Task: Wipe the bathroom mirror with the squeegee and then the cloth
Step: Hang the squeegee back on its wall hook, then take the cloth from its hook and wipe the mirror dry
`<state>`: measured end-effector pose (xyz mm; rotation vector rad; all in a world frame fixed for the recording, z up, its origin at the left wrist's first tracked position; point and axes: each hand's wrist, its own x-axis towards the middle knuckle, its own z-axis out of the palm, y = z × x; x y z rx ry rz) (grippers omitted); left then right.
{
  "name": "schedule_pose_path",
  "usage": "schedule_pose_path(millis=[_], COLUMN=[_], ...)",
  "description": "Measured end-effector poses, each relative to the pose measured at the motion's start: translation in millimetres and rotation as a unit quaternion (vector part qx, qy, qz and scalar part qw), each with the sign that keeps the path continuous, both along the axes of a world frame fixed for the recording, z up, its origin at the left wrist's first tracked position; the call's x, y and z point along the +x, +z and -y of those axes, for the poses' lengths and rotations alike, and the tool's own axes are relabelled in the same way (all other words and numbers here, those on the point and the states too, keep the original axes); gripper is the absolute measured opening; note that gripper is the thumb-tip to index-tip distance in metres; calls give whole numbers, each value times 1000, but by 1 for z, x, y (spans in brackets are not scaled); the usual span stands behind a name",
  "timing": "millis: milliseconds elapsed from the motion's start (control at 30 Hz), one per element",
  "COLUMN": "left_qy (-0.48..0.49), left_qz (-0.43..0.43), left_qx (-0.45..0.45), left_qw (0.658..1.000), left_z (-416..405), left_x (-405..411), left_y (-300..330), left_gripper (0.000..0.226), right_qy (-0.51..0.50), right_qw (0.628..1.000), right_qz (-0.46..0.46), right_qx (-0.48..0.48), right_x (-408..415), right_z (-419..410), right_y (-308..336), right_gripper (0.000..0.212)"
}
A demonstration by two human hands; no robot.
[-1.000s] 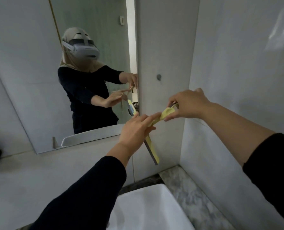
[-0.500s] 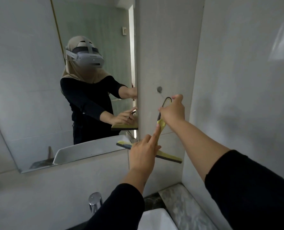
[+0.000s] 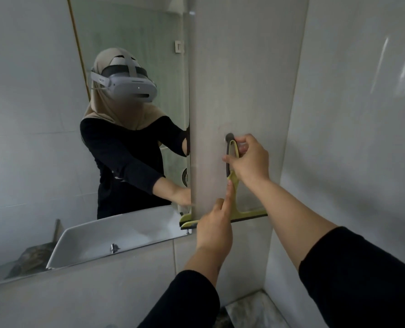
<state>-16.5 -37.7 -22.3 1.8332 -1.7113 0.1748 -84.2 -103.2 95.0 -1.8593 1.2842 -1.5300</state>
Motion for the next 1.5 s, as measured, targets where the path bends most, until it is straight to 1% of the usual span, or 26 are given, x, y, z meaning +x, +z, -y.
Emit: schedule_pose_path(millis=[100,200,267,333,433,533,600,733,900,1100,1167,1233,1367,1433,1500], left_qy=[-13,-54,-74,-74,-73,-49,-15,39,147,260,301,354,463,476,474], left_qz=[-21,-41,-47,-43,-51,-45,-27,-26,-35,-48,-57,-69,-96,-138,-186], left_qx=[0,6,13,19,31,33,43,71,78,58,33,-19,-122,-146,-143], left_qw=[1000,998,996,996,996,997,999,996,986,963,951,933,873,856,848], left_z=[4,1,-8,-20,-45,-77,-105,-157,-231,-299,-316,-330,-348,-350,-350], left_x=[2,5,9,18,43,79,108,168,242,316,338,358,391,400,407], left_y=[-7,-5,1,9,21,34,43,58,74,77,74,70,59,51,43], left_gripper=[96,93,89,82,64,44,37,37,35,34,35,37,40,44,48], right_qy=[-13,-26,-41,-63,-77,-32,26,125,222,313,344,376,432,442,443], right_qw=[1000,999,995,989,975,964,953,932,900,866,856,849,845,848,857], right_qz=[-14,-46,-86,-135,-207,-264,-301,-334,-372,-388,-385,-370,-316,-292,-261], right_qx=[-3,-4,5,14,13,19,32,65,46,35,34,24,12,0,-18], right_x=[1,1,0,0,10,32,54,97,164,253,283,313,364,385,403], right_z=[1,-4,-12,-25,-56,-91,-117,-161,-211,-249,-261,-271,-287,-295,-303], right_y=[-9,-9,-6,-4,-2,-2,-1,4,11,6,1,-6,-20,-28,-36], right_gripper=[38,47,57,62,61,47,39,33,29,32,35,34,36,37,38])
